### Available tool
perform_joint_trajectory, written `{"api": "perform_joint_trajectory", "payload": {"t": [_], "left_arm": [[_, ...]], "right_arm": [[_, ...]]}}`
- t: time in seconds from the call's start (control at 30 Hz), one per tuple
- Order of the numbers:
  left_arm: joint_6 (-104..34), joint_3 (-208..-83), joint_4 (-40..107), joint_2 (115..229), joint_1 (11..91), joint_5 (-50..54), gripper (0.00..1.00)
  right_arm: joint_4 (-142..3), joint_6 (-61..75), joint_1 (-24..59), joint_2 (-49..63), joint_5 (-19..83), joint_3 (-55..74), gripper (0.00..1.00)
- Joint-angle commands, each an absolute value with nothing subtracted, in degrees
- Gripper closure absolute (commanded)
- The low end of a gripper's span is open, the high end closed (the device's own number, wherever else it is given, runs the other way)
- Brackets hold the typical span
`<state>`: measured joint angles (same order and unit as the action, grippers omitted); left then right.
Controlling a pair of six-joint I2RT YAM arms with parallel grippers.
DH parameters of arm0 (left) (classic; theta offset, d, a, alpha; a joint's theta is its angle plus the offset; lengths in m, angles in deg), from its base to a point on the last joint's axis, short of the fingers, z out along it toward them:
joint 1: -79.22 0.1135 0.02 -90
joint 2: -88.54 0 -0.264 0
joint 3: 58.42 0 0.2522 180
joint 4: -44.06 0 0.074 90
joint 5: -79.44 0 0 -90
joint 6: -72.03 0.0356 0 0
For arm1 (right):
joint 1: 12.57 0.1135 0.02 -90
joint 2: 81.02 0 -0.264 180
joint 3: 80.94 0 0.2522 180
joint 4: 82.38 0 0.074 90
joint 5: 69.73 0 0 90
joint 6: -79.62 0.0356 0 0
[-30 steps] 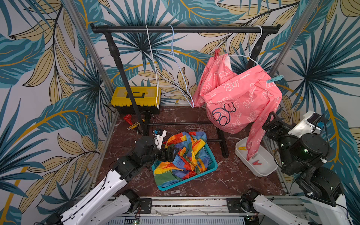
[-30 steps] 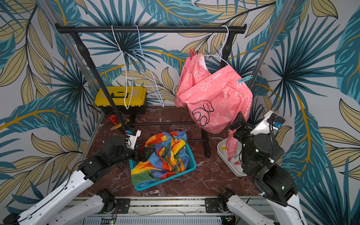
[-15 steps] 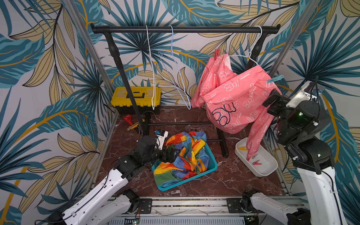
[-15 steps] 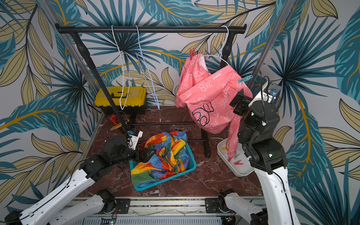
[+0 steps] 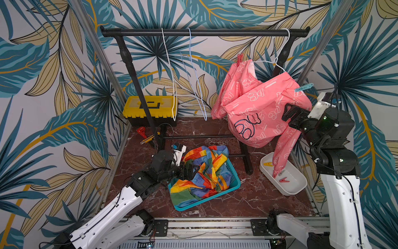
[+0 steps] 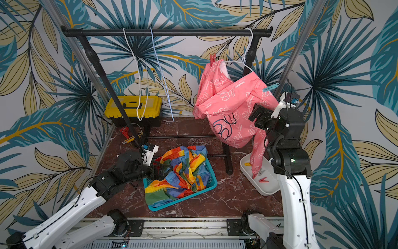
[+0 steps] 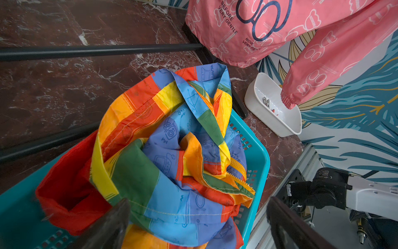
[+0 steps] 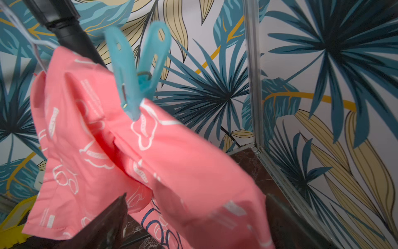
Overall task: Remove the clothespins securing jackets to the hanger
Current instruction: Pick up the hanger from the clothesline.
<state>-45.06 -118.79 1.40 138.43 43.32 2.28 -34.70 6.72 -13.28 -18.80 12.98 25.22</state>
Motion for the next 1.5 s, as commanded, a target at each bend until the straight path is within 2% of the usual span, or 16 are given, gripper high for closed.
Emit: {"api": "perform_joint_trajectory", "payload": {"t": [0.0, 0.37, 0.47, 0.53, 0.67, 0.8, 0.93, 1.03, 1.2, 1.47], "left_arm": [[-45.0, -118.3, 1.6, 138.4, 43.5, 1.9, 0.00], [-45.1, -117.9, 2.1, 139.6, 43.5, 2.5, 0.00], [-45.4, -118.2, 2.4, 140.3, 43.5, 3.2, 0.00], [-45.5, -118.4, 2.5, 140.8, 43.5, 3.7, 0.00], [-45.9, -118.6, 2.9, 142.0, 43.5, 3.9, 0.01], [-46.5, -118.6, 3.6, 143.2, 43.5, 4.9, 0.01], [-46.9, -118.7, 4.4, 144.2, 43.5, 5.2, 0.00], [-47.1, -118.7, 4.6, 144.4, 43.4, 5.1, 0.00], [-47.3, -118.2, 4.6, 144.0, 43.4, 5.1, 0.00], [-47.5, -118.2, 5.3, 144.4, 43.4, 4.9, 0.01]], "right_arm": [[-38.5, 8.3, -13.7, -19.5, 22.7, 23.6, 0.03], [-45.2, 10.2, -13.6, -24.4, 38.9, 16.3, 0.18], [-41.7, 9.8, -13.6, -25.8, 28.9, 16.1, 0.18], [-40.6, 9.6, -13.6, -26.6, 22.9, 15.6, 0.13], [-35.6, 9.8, -13.6, -26.5, 10.3, 18.0, 0.11], [-36.8, 7.2, -13.6, -25.4, 6.5, 19.2, 0.05], [-37.8, 7.1, -13.6, -21.3, 17.5, 22.4, 0.05], [-43.2, 7.6, -13.6, -21.7, 24.4, 20.0, 0.06], [-42.3, 6.1, -13.6, -18.1, 28.6, 24.3, 0.20], [-45.2, 6.2, -13.5, -18.0, 33.9, 24.1, 0.39]]}}
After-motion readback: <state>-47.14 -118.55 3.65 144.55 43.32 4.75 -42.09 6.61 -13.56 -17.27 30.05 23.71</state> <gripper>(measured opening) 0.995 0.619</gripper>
